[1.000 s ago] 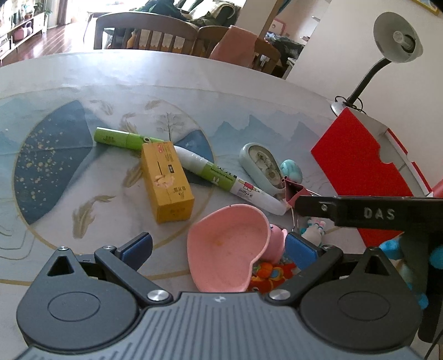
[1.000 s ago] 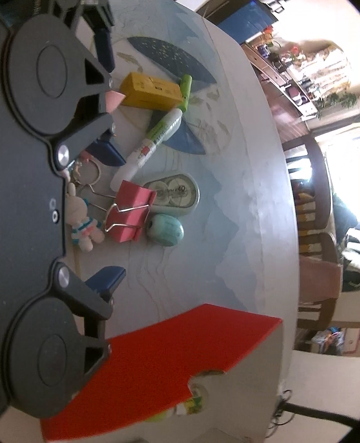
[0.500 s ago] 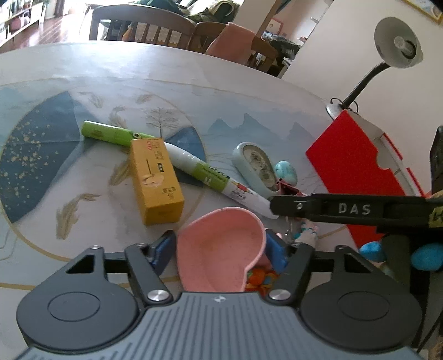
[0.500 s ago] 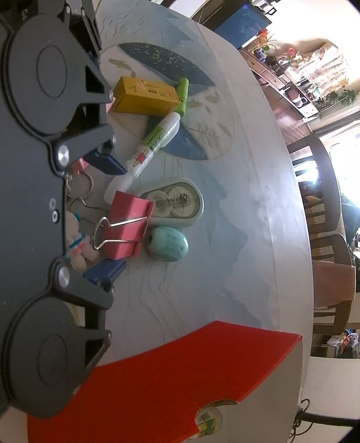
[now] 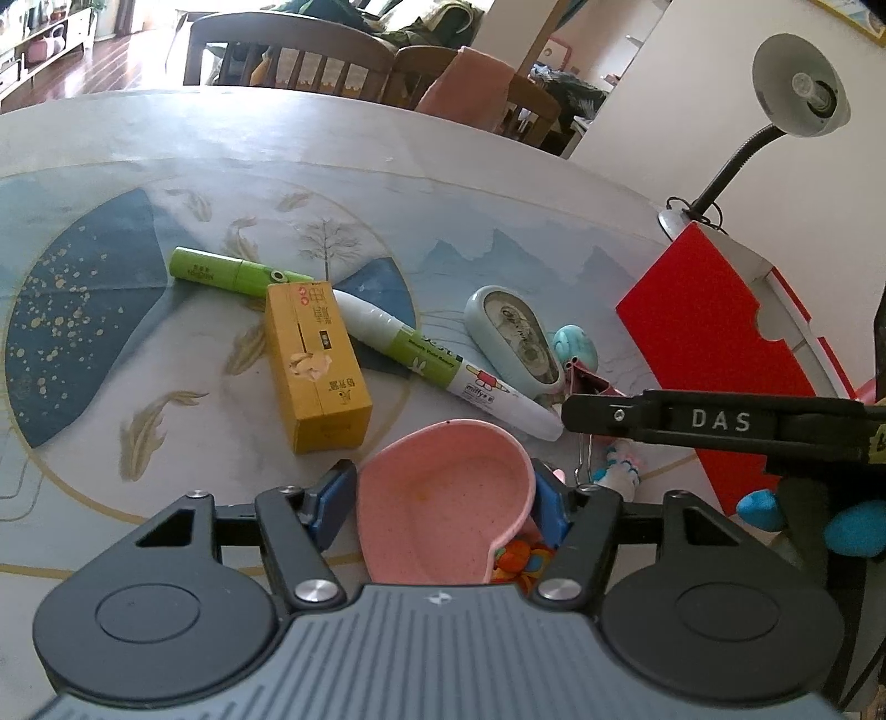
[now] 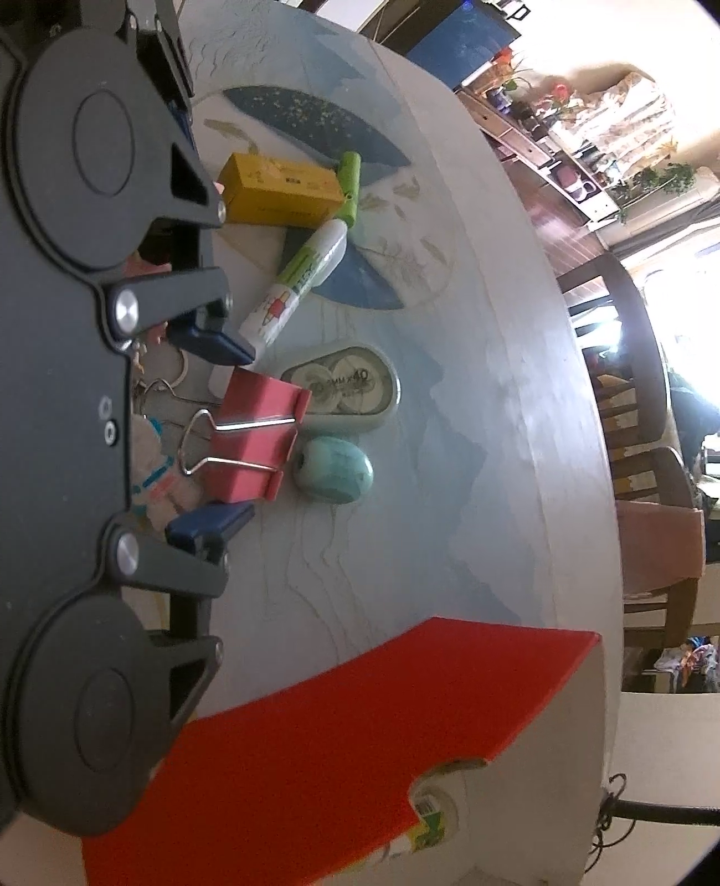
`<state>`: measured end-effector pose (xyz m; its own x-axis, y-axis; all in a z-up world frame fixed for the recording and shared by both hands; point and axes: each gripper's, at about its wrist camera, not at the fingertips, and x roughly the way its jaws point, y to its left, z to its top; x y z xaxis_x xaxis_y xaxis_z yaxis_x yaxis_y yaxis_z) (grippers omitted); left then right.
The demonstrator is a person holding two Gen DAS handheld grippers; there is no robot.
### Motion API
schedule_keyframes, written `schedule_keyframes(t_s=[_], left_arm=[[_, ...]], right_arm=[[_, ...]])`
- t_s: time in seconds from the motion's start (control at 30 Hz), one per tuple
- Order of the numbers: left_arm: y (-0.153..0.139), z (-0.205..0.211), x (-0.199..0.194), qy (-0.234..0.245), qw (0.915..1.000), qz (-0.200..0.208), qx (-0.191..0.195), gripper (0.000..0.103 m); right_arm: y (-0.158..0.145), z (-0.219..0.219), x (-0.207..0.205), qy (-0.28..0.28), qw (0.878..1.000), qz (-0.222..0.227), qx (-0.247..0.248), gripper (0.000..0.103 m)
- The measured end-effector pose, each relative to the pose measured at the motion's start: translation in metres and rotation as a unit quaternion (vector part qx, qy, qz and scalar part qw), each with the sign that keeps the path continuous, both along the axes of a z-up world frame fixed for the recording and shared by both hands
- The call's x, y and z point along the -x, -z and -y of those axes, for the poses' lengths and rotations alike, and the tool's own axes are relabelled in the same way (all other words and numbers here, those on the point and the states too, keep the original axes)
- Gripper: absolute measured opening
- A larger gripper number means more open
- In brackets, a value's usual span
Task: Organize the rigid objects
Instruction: 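Grasp the red binder clip with the right tool while the left tool holds the pink dish, then carry the pink dish and red clip into the box with both tools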
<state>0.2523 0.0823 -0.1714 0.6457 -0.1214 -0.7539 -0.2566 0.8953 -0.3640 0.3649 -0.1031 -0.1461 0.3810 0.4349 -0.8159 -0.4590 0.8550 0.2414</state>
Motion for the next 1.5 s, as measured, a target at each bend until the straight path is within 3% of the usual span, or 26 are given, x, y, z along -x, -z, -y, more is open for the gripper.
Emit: schedule_keyframes(t_s=[0.37, 0.77, 0.97, 1.17, 1.5], left_arm=[[-0.016, 0.002, 0.01, -0.002, 1.0, 0.006, 0.002, 0.065], [-0.061, 0.016, 0.019, 0.009, 0.9996, 0.025, 0.004, 0.065], [-0.085, 0.034, 0.015, 0.018, 0.9994, 0.023, -0.016, 0.065], [-0.108, 0.053, 0.006, 0.03, 0.9989, 0.033, -0.011, 0.065], [-0.128, 0.1, -0.023, 0.059, 0.9971, 0.043, -0.022, 0.065]], right_arm=[[-0.03, 0.013, 0.02, -0.004, 0.999, 0.023, -0.023, 0.052], [-0.079, 0.039, 0.042, -0.007, 0.997, 0.053, -0.052, 0.052], [-0.102, 0.056, 0.048, -0.01, 0.996, 0.073, -0.059, 0.052], [-0.118, 0.078, 0.047, -0.008, 0.994, 0.094, -0.059, 0.052], [-0.129, 0.134, 0.022, 0.022, 0.991, 0.12, -0.053, 0.052]])
